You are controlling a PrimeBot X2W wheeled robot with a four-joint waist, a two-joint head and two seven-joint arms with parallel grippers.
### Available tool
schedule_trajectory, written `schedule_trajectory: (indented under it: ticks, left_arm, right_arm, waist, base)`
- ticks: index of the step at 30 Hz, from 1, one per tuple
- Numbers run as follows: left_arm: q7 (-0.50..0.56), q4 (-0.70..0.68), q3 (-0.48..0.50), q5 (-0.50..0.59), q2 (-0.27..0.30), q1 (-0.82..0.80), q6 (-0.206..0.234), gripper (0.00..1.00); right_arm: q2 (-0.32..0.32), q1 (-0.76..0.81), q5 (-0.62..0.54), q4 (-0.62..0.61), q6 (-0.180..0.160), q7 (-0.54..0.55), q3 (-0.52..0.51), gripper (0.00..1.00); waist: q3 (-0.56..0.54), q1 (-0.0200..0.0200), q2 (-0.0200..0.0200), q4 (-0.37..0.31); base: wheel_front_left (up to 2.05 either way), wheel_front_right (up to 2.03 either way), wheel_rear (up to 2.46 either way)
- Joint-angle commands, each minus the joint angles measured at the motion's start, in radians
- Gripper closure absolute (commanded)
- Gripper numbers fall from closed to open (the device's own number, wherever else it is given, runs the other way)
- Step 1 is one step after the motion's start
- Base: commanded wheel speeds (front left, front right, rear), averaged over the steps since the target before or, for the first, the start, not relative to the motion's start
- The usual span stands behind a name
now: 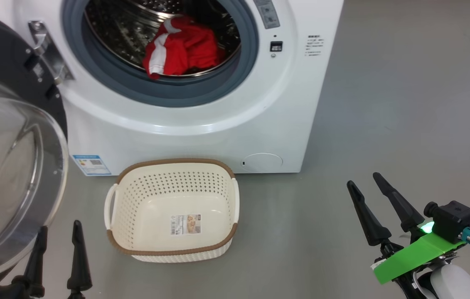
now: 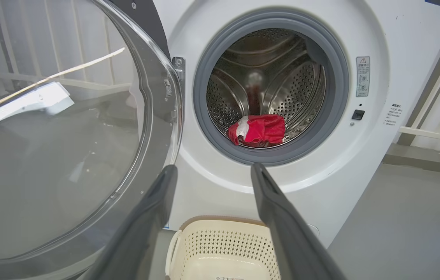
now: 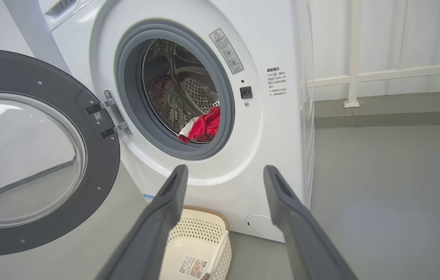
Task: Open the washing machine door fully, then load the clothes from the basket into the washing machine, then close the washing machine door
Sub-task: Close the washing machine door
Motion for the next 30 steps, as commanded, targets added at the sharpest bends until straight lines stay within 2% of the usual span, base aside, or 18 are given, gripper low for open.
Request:
schedule_trajectory:
  ticks: [1, 17, 30]
  left_arm:
    - [-0.008, -0.023, 0.036, 0.007, 0.012, -0.028, 0.013, 0.00]
    - [-0.008, -0.018, 0.025, 0.004, 0.012, -0.014, 0.073, 0.00]
    - [-0.008, -0.015, 0.017, 0.007, 0.012, 0.000, 0.091, 0.00]
  right_arm:
    - [-0.013, -0.013, 0.004, -0.022, 0.002, -0.005, 0.019, 0.00]
    - [-0.012, -0.013, 0.009, -0.017, 0.002, -0.005, 0.033, 0.00]
    - [-0.005, -0.004, 0.013, -0.012, 0.002, -0.005, 0.040, 0.00]
  waist:
    - [-0.004, 0.0000, 0.0000, 0.027]
    - [-0.023, 0.0000, 0.0000, 0.173]
    - [-0.047, 0.0000, 0.0000, 0.290]
  base:
    - [0.00, 0.00, 0.00]
    - [0.00, 0.00, 0.00]
    - [0.00, 0.00, 0.00]
